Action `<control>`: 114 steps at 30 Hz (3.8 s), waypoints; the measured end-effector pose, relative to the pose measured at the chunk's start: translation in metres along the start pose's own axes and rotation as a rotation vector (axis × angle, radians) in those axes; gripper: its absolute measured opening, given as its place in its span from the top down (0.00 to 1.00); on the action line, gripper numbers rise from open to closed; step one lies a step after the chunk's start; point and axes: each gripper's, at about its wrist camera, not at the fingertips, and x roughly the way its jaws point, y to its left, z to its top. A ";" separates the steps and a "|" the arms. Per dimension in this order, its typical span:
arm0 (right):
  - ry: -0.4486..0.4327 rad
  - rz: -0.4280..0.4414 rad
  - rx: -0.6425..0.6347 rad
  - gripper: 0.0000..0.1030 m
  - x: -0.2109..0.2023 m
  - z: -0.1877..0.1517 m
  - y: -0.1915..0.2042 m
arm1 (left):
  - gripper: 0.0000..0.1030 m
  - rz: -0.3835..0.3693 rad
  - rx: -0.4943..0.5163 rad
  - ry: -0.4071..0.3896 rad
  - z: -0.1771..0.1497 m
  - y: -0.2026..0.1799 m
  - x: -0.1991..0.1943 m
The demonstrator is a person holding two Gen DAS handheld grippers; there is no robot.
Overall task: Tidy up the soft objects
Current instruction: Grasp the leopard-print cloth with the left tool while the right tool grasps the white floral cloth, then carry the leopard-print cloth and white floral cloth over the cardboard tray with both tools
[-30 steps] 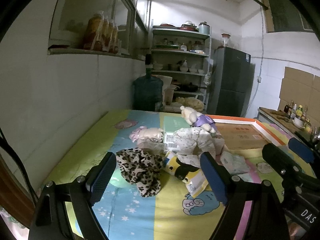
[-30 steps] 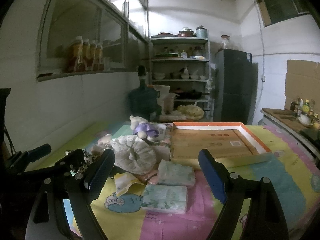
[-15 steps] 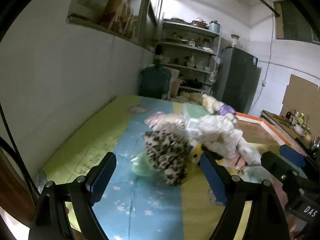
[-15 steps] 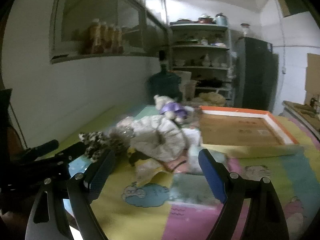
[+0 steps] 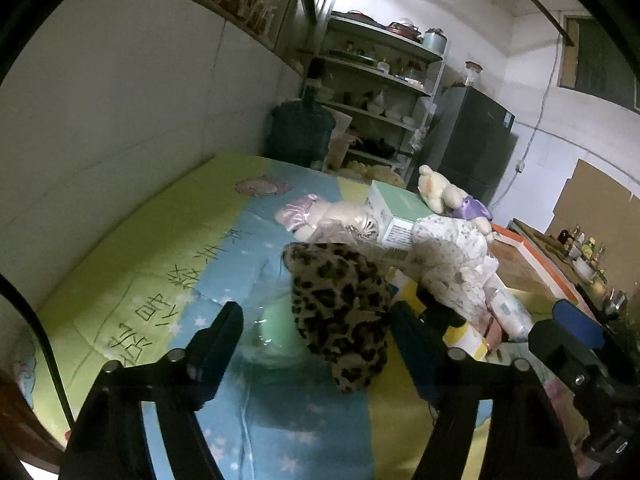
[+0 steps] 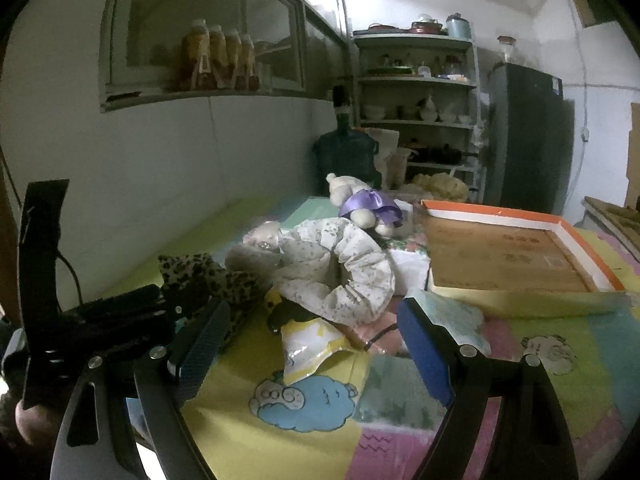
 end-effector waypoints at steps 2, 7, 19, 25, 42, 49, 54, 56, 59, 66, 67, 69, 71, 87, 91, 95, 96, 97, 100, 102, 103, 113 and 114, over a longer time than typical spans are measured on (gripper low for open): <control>0.006 0.012 0.010 0.16 0.006 0.002 -0.003 | 0.42 -0.001 0.002 -0.007 0.003 0.000 0.002; 0.029 0.054 0.040 0.16 0.020 0.008 -0.009 | 0.73 -0.003 0.018 -0.018 0.010 0.002 0.006; 0.126 0.140 0.042 0.49 0.061 0.020 -0.010 | 0.92 -0.039 0.048 -0.083 0.025 0.003 -0.009; 0.164 0.126 0.048 0.50 0.082 0.027 -0.010 | 0.92 -0.072 0.046 -0.130 0.036 0.001 -0.022; 0.124 0.252 0.113 0.88 0.062 0.038 -0.020 | 0.92 -0.102 0.012 -0.206 0.062 0.005 -0.042; 0.068 0.312 0.116 0.88 0.029 0.049 -0.019 | 0.92 -0.105 0.024 -0.222 0.070 -0.007 -0.049; 0.018 0.321 0.116 0.88 0.004 0.056 -0.025 | 0.92 -0.109 0.046 -0.228 0.074 -0.021 -0.051; 0.004 0.318 0.117 0.88 -0.003 0.059 -0.029 | 0.92 -0.114 0.060 -0.224 0.075 -0.030 -0.050; -0.017 0.307 0.121 0.88 -0.013 0.062 -0.038 | 0.92 -0.131 0.078 -0.221 0.077 -0.044 -0.049; -0.058 0.259 0.129 0.88 -0.033 0.072 -0.065 | 0.92 -0.180 0.121 -0.211 0.081 -0.081 -0.041; -0.064 0.250 0.131 0.88 -0.036 0.072 -0.070 | 0.92 -0.188 0.125 -0.207 0.083 -0.087 -0.039; -0.073 0.230 0.137 0.88 -0.040 0.073 -0.082 | 0.92 -0.208 0.133 -0.201 0.084 -0.099 -0.034; -0.083 0.207 0.145 0.88 -0.045 0.073 -0.095 | 0.92 -0.222 0.146 -0.198 0.085 -0.112 -0.029; -0.109 0.007 0.199 0.88 -0.066 0.065 -0.203 | 0.92 -0.329 0.217 -0.143 0.080 -0.213 0.018; -0.104 -0.042 0.210 0.88 -0.068 0.063 -0.231 | 0.92 -0.348 0.228 -0.113 0.078 -0.235 0.036; -0.095 -0.088 0.214 0.88 -0.068 0.060 -0.258 | 0.92 -0.361 0.239 -0.085 0.075 -0.260 0.055; -0.093 -0.096 0.217 0.88 -0.067 0.061 -0.265 | 0.92 -0.363 0.239 -0.083 0.075 -0.264 0.057; -0.089 -0.105 0.219 0.88 -0.066 0.059 -0.272 | 0.92 -0.365 0.240 -0.078 0.075 -0.269 0.062; -0.073 -0.126 0.226 0.88 -0.062 0.058 -0.291 | 0.92 -0.372 0.230 -0.076 0.075 -0.281 0.073; -0.059 -0.139 0.230 0.88 -0.057 0.058 -0.302 | 0.92 -0.375 0.221 -0.071 0.076 -0.290 0.082; -0.054 -0.143 0.233 0.88 -0.054 0.059 -0.305 | 0.92 -0.376 0.217 -0.070 0.075 -0.293 0.084; 0.014 -0.145 0.266 0.88 -0.021 0.054 -0.337 | 0.92 -0.352 0.192 0.023 0.065 -0.318 0.131; 0.024 -0.146 0.267 0.88 -0.018 0.053 -0.339 | 0.92 -0.349 0.191 0.032 0.063 -0.320 0.135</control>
